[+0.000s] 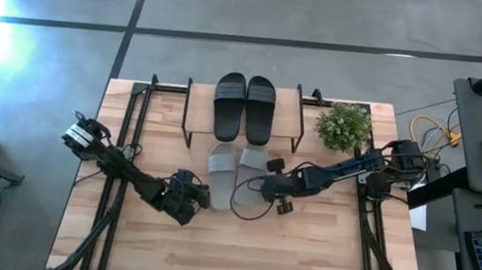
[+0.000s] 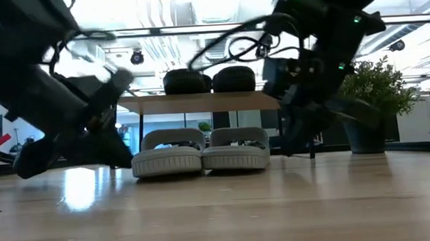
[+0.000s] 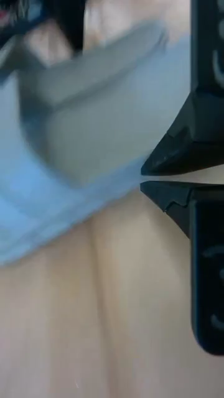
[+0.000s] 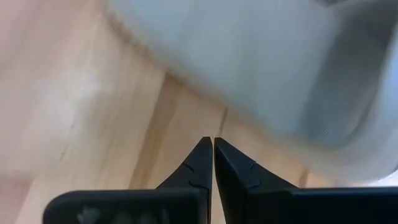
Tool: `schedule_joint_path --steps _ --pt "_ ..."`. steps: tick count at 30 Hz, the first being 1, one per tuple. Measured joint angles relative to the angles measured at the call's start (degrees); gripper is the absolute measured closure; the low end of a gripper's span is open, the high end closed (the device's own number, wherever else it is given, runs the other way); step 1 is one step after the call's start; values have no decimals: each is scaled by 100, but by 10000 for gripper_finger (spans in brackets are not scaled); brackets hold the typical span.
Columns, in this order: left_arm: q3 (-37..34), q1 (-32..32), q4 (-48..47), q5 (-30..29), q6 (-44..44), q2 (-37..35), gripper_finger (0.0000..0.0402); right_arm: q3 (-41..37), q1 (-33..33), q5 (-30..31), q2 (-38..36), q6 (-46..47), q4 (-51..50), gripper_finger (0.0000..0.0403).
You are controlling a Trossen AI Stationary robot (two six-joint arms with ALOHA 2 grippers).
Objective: Pick and place slides into the shelf
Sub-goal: Adjust the gray slippers
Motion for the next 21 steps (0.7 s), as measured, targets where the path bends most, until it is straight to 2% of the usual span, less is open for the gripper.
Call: schedule_joint_path --steps 6,18,21 --pt "-57 278 -543 -265 -68 -79 392 -25 -6 286 -5 424 -610 394" --pt "-36 864 -415 -631 131 -54 392 -33 9 290 -25 909 -613 394" --pt "-76 991 60 -631 551 -1 392 -33 9 289 -25 952 -611 394"
